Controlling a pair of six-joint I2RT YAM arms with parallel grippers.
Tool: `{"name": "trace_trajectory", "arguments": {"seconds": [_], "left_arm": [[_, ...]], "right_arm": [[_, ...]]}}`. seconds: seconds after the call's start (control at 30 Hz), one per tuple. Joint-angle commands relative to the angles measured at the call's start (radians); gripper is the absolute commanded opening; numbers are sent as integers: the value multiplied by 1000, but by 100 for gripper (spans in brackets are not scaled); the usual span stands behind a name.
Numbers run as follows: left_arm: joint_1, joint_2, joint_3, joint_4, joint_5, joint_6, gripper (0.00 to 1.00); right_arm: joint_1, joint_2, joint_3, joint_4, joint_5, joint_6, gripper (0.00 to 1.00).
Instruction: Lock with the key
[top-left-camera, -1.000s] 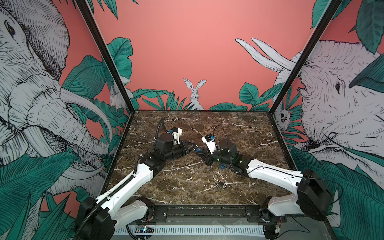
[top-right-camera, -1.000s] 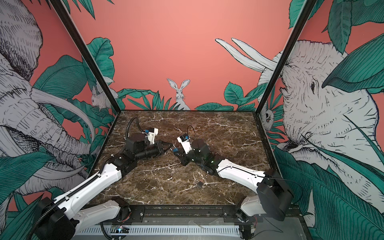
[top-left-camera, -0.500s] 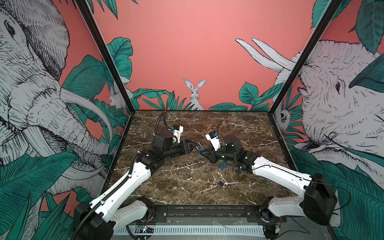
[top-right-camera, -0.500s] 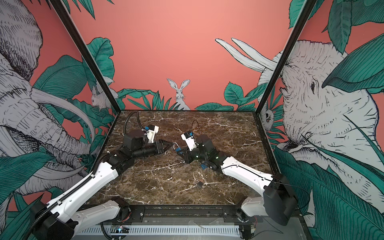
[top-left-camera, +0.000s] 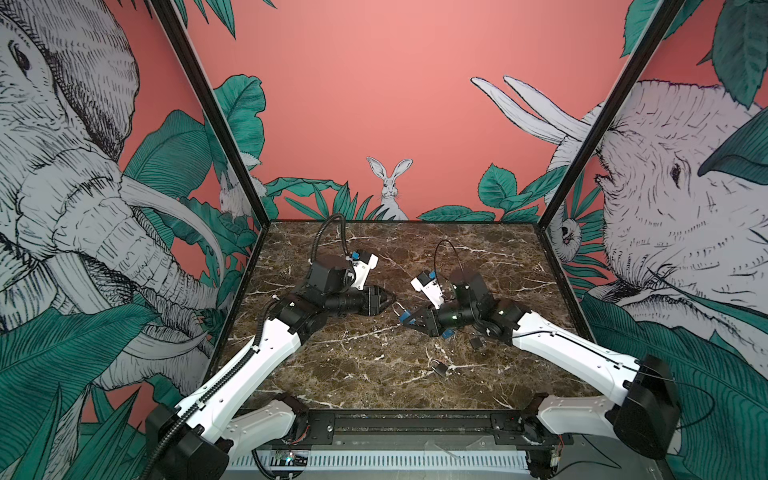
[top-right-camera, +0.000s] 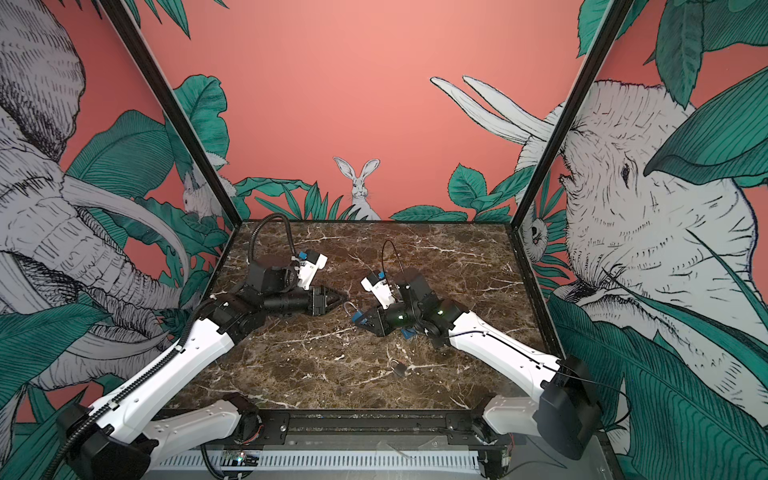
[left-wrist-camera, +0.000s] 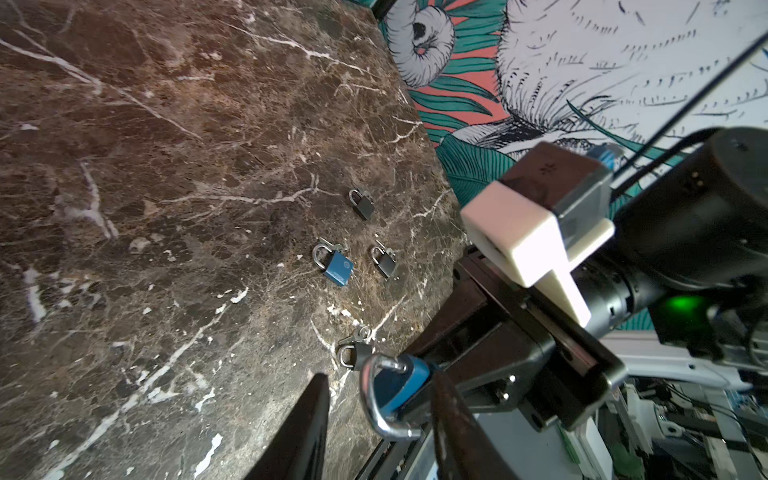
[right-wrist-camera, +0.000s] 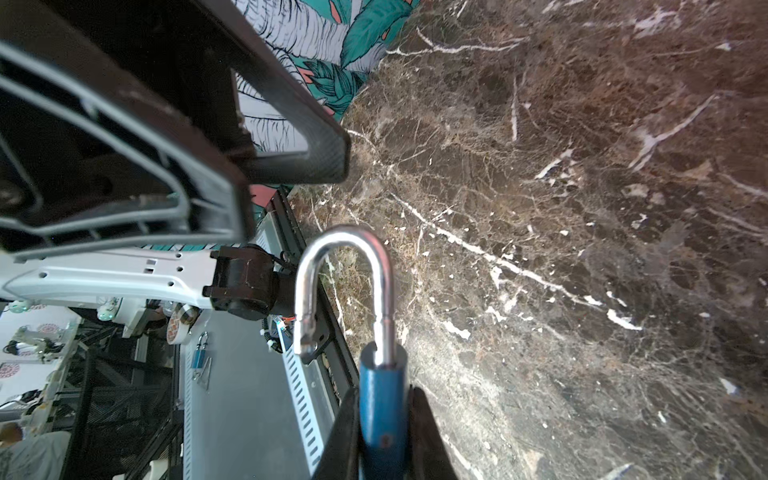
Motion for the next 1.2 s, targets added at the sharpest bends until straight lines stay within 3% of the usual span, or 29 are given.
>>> {"name": "trace_trajectory", "arguments": {"seconds": [0.0,0.27,0.7,1.03,1.17], "left_arm": [[-1,2,1,-15,94,45,41],[-1,-30,-25,-72,81,94,40],[6,-79,-26,-44,55,99,39],[31,-73,-29,14,110,75,40],[31,-44,-33,50,143,63,35]], "right_arm": [[-10,-30,39,19,-66,13,0],[-54,-16,23,141,-171,107,0],[-79,-34,-5,177,-225,160,0],[-89,-54,-37,192,-275,176,0],[-88,-56,-39,219,-306,198,0]]}}
